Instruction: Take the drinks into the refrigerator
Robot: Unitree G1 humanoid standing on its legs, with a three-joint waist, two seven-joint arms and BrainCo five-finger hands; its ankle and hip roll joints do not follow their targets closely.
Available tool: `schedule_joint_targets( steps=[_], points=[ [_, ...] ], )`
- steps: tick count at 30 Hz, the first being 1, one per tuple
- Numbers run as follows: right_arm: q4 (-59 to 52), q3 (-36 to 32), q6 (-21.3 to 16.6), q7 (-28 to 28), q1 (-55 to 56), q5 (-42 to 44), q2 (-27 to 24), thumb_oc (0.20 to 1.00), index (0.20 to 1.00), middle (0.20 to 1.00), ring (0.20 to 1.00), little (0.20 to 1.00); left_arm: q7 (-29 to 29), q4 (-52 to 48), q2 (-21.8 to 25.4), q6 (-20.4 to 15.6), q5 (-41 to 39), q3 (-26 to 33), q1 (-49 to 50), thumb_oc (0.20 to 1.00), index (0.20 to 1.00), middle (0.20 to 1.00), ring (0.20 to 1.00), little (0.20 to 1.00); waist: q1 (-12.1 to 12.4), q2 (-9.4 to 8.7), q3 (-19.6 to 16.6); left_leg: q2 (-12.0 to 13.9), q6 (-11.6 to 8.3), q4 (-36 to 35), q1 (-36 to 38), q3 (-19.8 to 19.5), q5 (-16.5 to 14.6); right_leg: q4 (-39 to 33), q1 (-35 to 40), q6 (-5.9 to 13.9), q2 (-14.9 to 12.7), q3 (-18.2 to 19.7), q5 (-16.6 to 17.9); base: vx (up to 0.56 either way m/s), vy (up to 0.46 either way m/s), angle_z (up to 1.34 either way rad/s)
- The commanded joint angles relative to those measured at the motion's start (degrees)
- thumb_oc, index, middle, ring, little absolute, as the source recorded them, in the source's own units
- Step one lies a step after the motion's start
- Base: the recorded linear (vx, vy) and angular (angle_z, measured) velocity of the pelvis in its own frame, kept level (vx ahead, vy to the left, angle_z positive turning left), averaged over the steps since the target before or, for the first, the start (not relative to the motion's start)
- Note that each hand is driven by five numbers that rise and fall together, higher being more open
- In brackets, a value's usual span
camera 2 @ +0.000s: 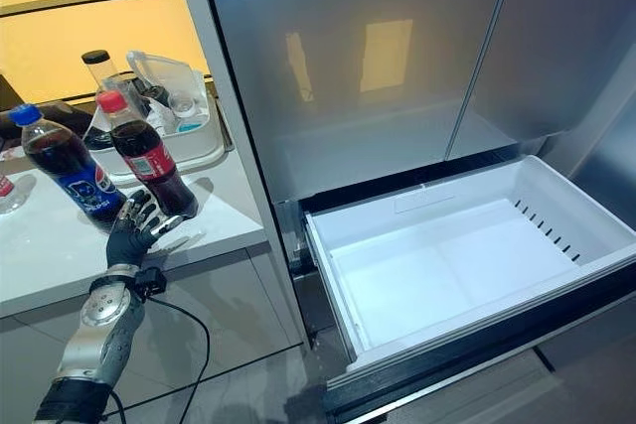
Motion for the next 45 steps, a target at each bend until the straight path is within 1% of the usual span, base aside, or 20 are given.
schedule_joint_targets(
  steps=[1,7,10,13,21,23,24,25,29,30,32,35,36,38,39,41,42,45],
  points=[
    [1.1,3.1,0.2,-0.3,-4.1,0.1,0.4,1.0,1.0,1.0,1.0,1.0,0.5,-0.2,4.3,-2.2,-2.2,-0.5,-9.6,1.0,1.0,1.0,1.0,1.0,-1.3,-1.56,1.3,-0.4,0.45,0.1,0.8,-1.1,-2.6,0.6,1.2,4.82,-1.9,0.1,-0.6,0.0,0.0,0.0],
    [1.4,4.1,0.5,-0.3,-3.9,-0.2,0.4,1.0,1.0,1.0,1.0,1.0,0.4,2.9,7.8,-2.2,-5.3,-3.0,-15.5,1.0,1.0,1.0,1.0,1.0,-1.7,-1.34,1.1,-0.1,0.31,0.1,1.2,-0.8,-2.6,0.6,1.4,4.89,-1.9,0.2,-0.5,0.0,-0.001,-0.01],
    [1.4,4.5,0.7,-0.2,-3.9,-0.2,0.5,1.0,1.0,1.0,1.0,1.0,0.5,4.2,8.7,-2.0,-5.6,-3.6,-17.1,1.0,1.0,1.0,1.0,1.0,-1.8,-1.22,1.1,-0.1,0.25,0.1,1.3,-0.7,-2.6,0.6,1.4,4.93,-1.8,0.2,-0.5,0.0,0.0,0.0],
    [1.5,4.9,0.8,-0.2,-4.0,-0.2,0.6,1.0,1.0,1.0,1.0,1.0,1.1,7.9,10.8,-1.5,-6.0,-4.5,-20.0,1.0,1.0,1.0,1.0,1.0,-2.1,-0.98,1.1,-0.1,0.16,0.1,1.4,-0.5,-2.6,0.6,1.4,4.96,-1.7,0.4,-0.6,0.0,0.0,0.0],
    [1.8,5.6,1.1,-0.7,-4.1,-0.1,0.8,1.0,1.0,1.0,1.0,1.0,1.7,13.9,12.4,-0.9,-7.4,-7.0,-25.5,1.0,1.0,1.0,1.0,1.0,-2.7,-0.73,1.4,0.1,-0.03,0.1,1.5,-0.1,-2.4,0.6,1.1,5.06,-1.6,0.6,-0.3,0.0,0.0,0.0],
    [1.9,5.9,1.3,-0.4,-4.1,0.3,0.7,1.0,1.0,1.0,1.0,1.0,-0.5,15.3,13.9,0.1,-8.4,-9.2,-26.8,1.0,1.0,1.0,1.0,1.0,-2.8,-0.64,1.5,0.1,-0.1,0.1,1.4,0.0,-2.4,0.6,1.0,5.12,-1.6,0.5,-0.2,0.0,0.0,0.0],
    [1.9,5.8,1.3,-0.4,-4.1,0.3,0.8,1.0,1.0,1.0,1.0,1.0,-0.6,15.4,13.9,0.1,-8.5,-9.3,-26.9,1.0,1.0,1.0,1.0,1.0,-2.8,-0.67,1.5,0.1,-0.1,0.1,1.4,0.0,-2.4,0.6,0.9,5.12,-1.6,0.5,-0.2,0.0,0.0,0.0],
    [2.2,5.9,1.5,0.1,-4.0,0.5,0.8,1.0,1.0,1.0,1.0,1.0,-3.3,16.5,15.5,1.4,-9.0,-11.3,-27.5,1.0,1.0,1.0,1.0,1.0,-2.9,-0.54,1.5,0.1,-0.11,0.1,1.4,0.2,-2.3,0.6,0.9,5.14,-1.6,0.5,-0.1,0.0,0.0,0.0],
    [2.5,6.2,1.6,0.5,-4.2,0.8,1.1,1.0,1.0,1.0,1.0,1.0,-5.5,18.6,17.6,2.7,-7.1,-13.9,-29.3,1.0,1.0,1.0,1.0,1.0,-3.0,-0.49,1.6,0.2,-0.17,0.1,1.5,0.3,-2.4,0.6,0.9,5.2,-1.6,0.6,0.1,0.0,0.0,0.0],
    [2.8,6.5,1.7,0.7,-4.4,1.0,1.2,1.0,1.0,1.0,1.0,1.0,-6.2,20.4,17.8,3.3,-5.7,-15.1,-29.8,1.0,1.0,1.0,1.0,1.0,-3.1,-0.47,1.6,0.2,-0.21,0.1,1.6,0.5,-2.4,0.6,0.8,5.19,-1.6,0.6,0.1,0.0,0.0,0.0],
    [2.9,6.5,1.7,0.8,-4.3,1.1,1.4,1.0,1.0,1.0,1.0,1.0,-6.7,21.0,17.5,3.5,-4.9,-15.6,-30.0,1.0,1.0,1.0,1.0,1.0,-3.2,-0.49,1.6,0.2,-0.22,0.1,1.6,0.5,-2.4,0.6,0.8,5.2,-1.5,0.7,0.1,0.0,0.0,0.0],
    [3.5,6.8,1.6,1.0,-4.3,1.3,2.0,1.0,1.0,1.0,1.0,1.0,-7.1,23.7,14.9,3.9,-3.6,-16.1,-29.5,1.0,1.0,1.0,1.0,1.0,-3.4,-0.83,1.7,0.2,-0.22,0.1,1.8,0.8,-2.4,0.6,0.9,5.14,-1.5,0.9,0.1,0.0,0.0,0.0],
    [3.5,6.8,1.5,1.0,-4.3,1.3,2.0,1.0,1.0,1.0,1.0,1.0,-7.1,23.8,14.8,3.8,-3.6,-16.1,-29.5,1.0,1.0,1.0,1.0,1.0,-3.4,-0.82,1.7,0.2,-0.23,0.1,1.8,0.8,-2.4,0.6,0.9,5.14,-1.5,0.9,0.1,0.0,0.0,0.0],
    [3.5,7.0,1.4,0.8,-4.3,1.5,2.0,1.0,1.0,1.0,1.0,1.0,-6.9,25.9,13.1,4.1,-0.6,-17.1,-30.2,1.0,1.0,1.0,1.0,1.0,-3.7,-1.05,1.8,0.3,-0.24,0.1,1.7,0.9,-2.5,0.6,0.7,5.12,-1.4,1.0,0.2,0.0,0.0,0.0],
    [3.5,6.9,1.4,0.8,-4.3,1.5,2.0,1.0,1.0,1.0,1.0,1.0,-6.9,26.0,13.0,4.0,-0.6,-17.1,-30.3,1.0,1.0,1.0,1.0,1.0,-3.6,-1.04,1.8,0.3,-0.24,0.1,1.7,0.9,-2.5,0.6,0.7,5.12,-1.4,1.1,0.2,0.0,0.0,0.0],
    [3.5,6.9,1.2,0.7,-4.4,1.7,2.0,1.0,1.0,1.0,1.0,1.0,-7.1,27.1,12.0,4.3,1.9,-17.9,-31.0,1.0,1.0,1.0,1.0,1.0,-3.8,-1.15,1.8,0.3,-0.23,0.1,1.7,0.9,-2.4,0.6,0.6,5.1,-1.3,1.1,0.2,0.0,0.0,0.0],
    [3.6,6.9,1.1,0.6,-4.6,2.0,1.8,1.0,1.0,1.0,1.0,1.0,-6.4,29.0,10.8,4.0,3.6,-18.2,-31.8,0.2,0.2,0.2,0.2,0.2,-4.0,-1.27,1.9,0.4,-0.22,0.1,1.7,1.0,-2.4,0.6,0.6,5.06,-1.3,1.2,0.2,0.0,0.0,0.0],
    [3.6,6.7,0.9,0.4,-4.7,2.2,1.7,1.0,1.0,1.0,1.0,1.0,-5.9,28.9,9.4,3.3,1.9,-17.7,-31.2,0.2,0.2,0.2,0.2,0.2,-4.1,-1.36,1.8,0.4,-0.2,0.1,1.8,1.0,-2.5,0.6,0.5,5.03,-1.3,1.5,0.3,0.0,-0.001,-0.02]
  ],
)
